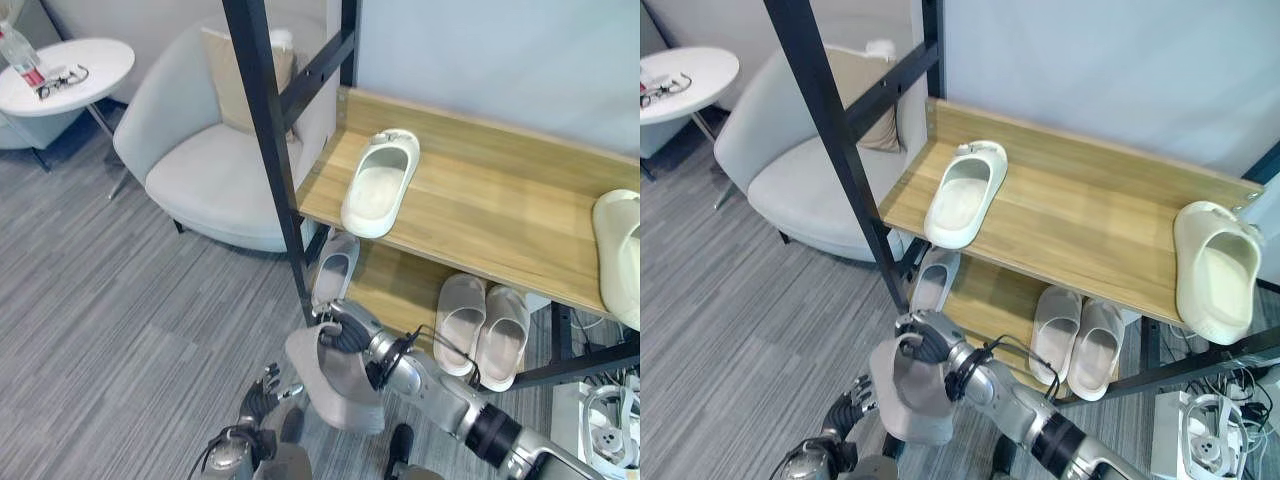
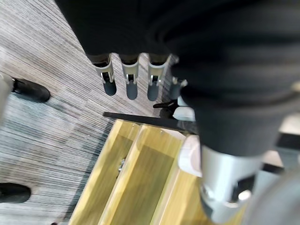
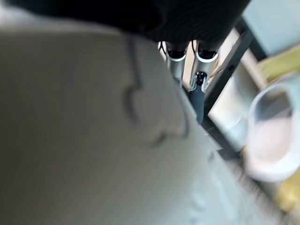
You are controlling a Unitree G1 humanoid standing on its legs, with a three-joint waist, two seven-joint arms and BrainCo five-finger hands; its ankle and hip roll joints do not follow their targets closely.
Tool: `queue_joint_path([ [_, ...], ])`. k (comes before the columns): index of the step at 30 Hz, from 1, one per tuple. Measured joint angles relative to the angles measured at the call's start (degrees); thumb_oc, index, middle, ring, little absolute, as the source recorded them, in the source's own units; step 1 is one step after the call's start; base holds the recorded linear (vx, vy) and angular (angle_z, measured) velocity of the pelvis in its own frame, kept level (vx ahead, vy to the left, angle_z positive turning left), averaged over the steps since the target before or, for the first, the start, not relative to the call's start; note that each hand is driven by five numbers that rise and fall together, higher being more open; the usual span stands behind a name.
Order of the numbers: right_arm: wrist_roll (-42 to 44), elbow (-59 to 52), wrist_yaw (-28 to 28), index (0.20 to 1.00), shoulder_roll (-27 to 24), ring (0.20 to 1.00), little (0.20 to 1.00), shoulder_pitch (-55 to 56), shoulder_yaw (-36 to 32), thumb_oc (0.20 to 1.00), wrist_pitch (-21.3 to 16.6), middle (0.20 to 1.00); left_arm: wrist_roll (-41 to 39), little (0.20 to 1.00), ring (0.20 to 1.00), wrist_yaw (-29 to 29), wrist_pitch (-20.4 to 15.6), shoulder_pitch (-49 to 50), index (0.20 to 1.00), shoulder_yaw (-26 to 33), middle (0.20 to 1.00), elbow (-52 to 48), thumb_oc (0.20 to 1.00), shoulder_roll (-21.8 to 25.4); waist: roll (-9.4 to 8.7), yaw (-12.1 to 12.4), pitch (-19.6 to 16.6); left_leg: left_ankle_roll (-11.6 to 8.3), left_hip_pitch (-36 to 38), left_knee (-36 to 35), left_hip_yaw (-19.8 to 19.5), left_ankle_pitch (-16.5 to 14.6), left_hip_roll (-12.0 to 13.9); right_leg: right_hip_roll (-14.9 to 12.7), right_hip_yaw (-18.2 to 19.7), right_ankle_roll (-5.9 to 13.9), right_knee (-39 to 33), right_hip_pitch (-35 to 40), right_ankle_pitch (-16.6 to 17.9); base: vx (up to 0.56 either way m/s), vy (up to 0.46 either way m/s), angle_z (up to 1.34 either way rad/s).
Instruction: Arrange the slippers neatly on the shoe rack.
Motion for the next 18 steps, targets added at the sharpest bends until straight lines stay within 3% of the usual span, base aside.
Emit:
queue_joint_path([
  [1,-2.52,2.37,-1.31,0.200,-2.31,0.200,0.200,-3.41,-0.94,0.200,1.34,0.200,-0.12,1.000,1.000,-0.14,-0.23,-1.01,1.000,-1.15,1.000,-3.78,1.000,0.62,0.02,0.62,0.99,-0.12,-3.00,1.99,-1.39,-0.06,0.00,-0.11,-1.11,-0.18,1.83,-2.72,-0.29,-0.11,-0.014,0.58],
  [3,-7.13,2.72,-5.15,0.200,-9.04,0.200,0.200,-8.71,-4.45,0.200,4.23,0.200,0.04,1.000,1.000,0.80,-1.15,-1.66,1.000,-3.59,1.000,-13.48,1.000,4.35,3.06,2.78,5.73,-0.82,-7.57,3.76,-3.87,0.31,-0.27,-0.86,-2.81,-1.43,6.49,-7.10,-2.00,-0.07,0.016,0.48],
  [4,-8.56,7.87,-9.72,0.200,-9.76,0.200,0.200,-11.48,-8.37,0.200,5.12,0.200,9.48,1.000,1.000,3.79,-0.81,-2.60,1.000,-5.46,1.000,-20.37,1.000,10.68,3.48,5.05,8.33,-0.64,-8.11,3.85,-4.00,0.19,-0.34,-1.29,-2.52,-2.40,9.34,-9.24,-3.30,-0.11,0.071,0.25],
  [5,-8.38,10.27,-11.33,0.200,-10.94,0.200,0.200,-12.68,-10.05,0.200,8.12,0.200,14.27,1.000,1.000,6.20,-2.14,-3.43,1.000,-5.01,1.000,-25.60,1.000,16.82,3.56,4.87,9.52,-1.20,-8.69,4.13,-4.32,-0.06,-0.70,-1.83,-2.54,-2.55,11.28,-10.29,-4.56,-0.11,0.075,0.28],
  [6,-8.52,8.04,-11.64,0.200,-13.47,0.200,0.200,-12.69,-10.02,0.200,8.58,0.200,17.59,1.000,1.000,8.03,-3.08,-6.23,1.000,-2.18,1.000,-24.25,1.000,18.32,3.96,4.61,9.53,-1.18,-10.21,5.08,-4.24,-0.28,-1.46,-3.02,-2.59,-2.48,13.97,-12.03,-5.81,-0.09,0.055,0.31],
  [7,-9.42,6.53,-14.55,0.200,-15.62,0.200,0.200,-14.32,-10.20,0.200,8.98,0.200,19.67,1.000,1.000,10.63,-3.08,-10.24,1.000,-0.30,1.000,-21.25,1.000,18.49,4.17,5.29,9.59,-0.88,-12.34,7.51,-4.21,-0.57,-2.38,-3.85,-2.22,-2.27,16.15,-14.14,-6.34,-0.08,0.059,0.15],
  [9,-9.82,8.77,-18.47,0.200,-16.62,0.200,0.200,-20.55,-10.25,0.200,10.59,0.200,22.81,1.000,1.000,13.35,-3.71,-16.23,1.000,-0.16,1.000,-18.54,1.000,17.49,3.38,3.29,9.93,-0.23,-15.99,11.17,-4.29,-1.59,-3.72,-5.11,-1.53,-1.84,18.00,-16.56,-6.45,-0.08,0.066,0.07],
  [12,-10.67,7.91,-20.73,0.200,-18.47,0.200,0.200,-25.07,-10.82,0.200,11.46,0.200,23.83,1.000,1.000,13.95,-3.79,-16.93,1.000,-3.71,1.000,-17.75,1.000,15.52,0.99,2.74,9.70,0.95,-22.60,17.48,-3.22,-3.55,-4.99,-6.39,0.63,-1.46,22.43,-22.96,-7.39,-0.04,0.050,0.00],
  [18,-9.32,13.79,-22.37,0.200,-17.39,0.200,0.200,-24.84,-12.33,0.200,12.95,0.200,24.28,1.000,1.000,14.81,-3.27,-19.70,1.000,-4.69,1.000,-11.78,1.000,14.51,-0.75,2.01,9.36,0.77,-26.87,21.00,-3.63,-4.99,-5.32,-6.60,0.56,-2.06,23.96,-26.02,-7.67,0.00,0.017,0.01],
])
